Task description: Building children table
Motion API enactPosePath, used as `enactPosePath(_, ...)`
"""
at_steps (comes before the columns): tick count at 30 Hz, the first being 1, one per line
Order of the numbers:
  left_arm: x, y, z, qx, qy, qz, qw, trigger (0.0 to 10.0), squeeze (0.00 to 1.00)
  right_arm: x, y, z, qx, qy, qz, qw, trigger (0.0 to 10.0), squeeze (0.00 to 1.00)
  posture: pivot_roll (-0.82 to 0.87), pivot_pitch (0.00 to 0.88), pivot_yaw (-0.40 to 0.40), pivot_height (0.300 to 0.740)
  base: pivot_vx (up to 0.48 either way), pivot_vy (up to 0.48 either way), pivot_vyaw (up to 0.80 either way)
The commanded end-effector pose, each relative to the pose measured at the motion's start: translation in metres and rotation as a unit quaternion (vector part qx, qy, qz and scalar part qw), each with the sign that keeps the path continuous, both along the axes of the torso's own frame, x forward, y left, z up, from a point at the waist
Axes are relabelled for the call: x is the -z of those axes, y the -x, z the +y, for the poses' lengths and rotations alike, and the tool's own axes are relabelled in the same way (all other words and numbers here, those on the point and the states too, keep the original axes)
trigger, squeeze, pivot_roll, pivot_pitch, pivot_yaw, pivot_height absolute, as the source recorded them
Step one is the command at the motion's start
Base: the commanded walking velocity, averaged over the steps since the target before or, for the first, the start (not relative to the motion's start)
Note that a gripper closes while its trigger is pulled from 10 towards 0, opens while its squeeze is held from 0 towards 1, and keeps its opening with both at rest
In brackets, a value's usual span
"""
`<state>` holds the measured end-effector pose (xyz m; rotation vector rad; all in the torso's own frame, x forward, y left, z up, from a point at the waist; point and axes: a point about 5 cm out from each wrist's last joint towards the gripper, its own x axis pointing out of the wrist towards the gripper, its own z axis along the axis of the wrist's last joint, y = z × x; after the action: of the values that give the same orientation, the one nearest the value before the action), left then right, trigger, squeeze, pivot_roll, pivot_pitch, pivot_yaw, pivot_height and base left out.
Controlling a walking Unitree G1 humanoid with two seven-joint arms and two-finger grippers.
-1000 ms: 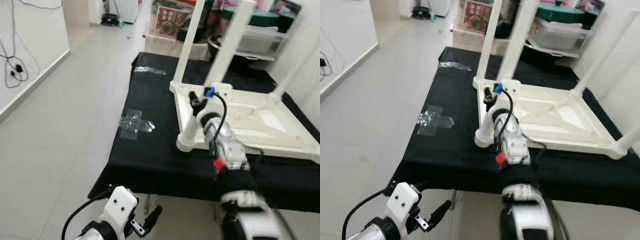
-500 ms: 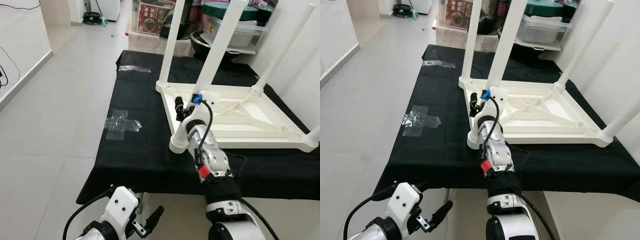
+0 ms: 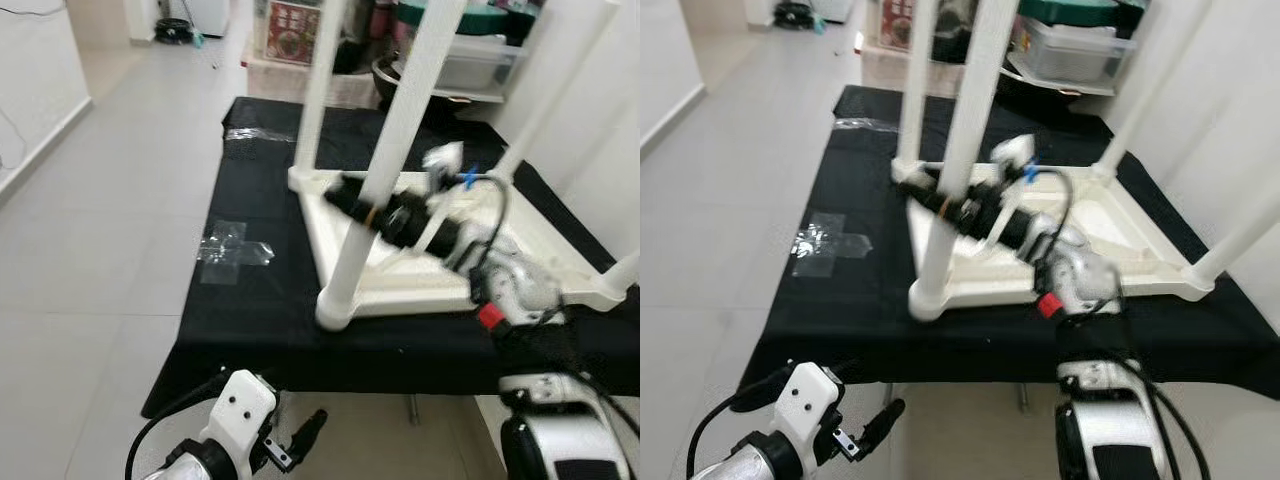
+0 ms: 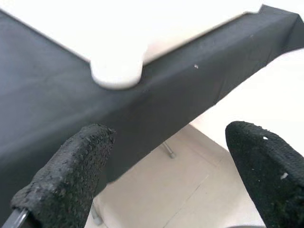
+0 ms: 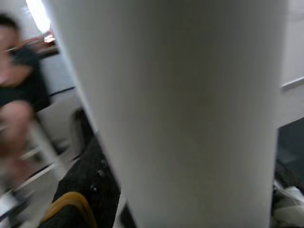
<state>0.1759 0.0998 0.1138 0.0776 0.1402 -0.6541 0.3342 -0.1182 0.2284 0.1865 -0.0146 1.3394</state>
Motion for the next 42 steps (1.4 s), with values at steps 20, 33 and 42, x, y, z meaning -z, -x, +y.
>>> enactPosePath(20, 0.006, 0.003, -0.001, 0.000, -0.001, 0.017, 1.000, 10.0, 0.00, 0.019, -0.056, -0.038, 0.654, 0.053, 0.064, 0.752, 0.0, 0.00, 0.12, 0.078, -0.158, 0.740, 0.000, 0.000, 0.00)
enactPosePath(33, 0.006, 0.002, -0.002, 0.001, -0.002, 0.018, 1.000, 10.0, 0.00, 0.005, -0.047, 0.011, 0.606, -0.056, 0.046, 0.792, 10.0, 1.00, 0.12, 0.078, -0.160, 0.740, 0.000, 0.000, 0.00)
enactPosePath(42, 0.006, 0.003, -0.003, 0.002, -0.001, 0.017, 1.000, 10.0, 0.00, 0.000, -0.036, 0.014, 0.389, -0.086, 0.012, 0.917, 10.0, 0.00, 0.12, 0.075, -0.165, 0.740, 0.000, 0.000, 0.00)
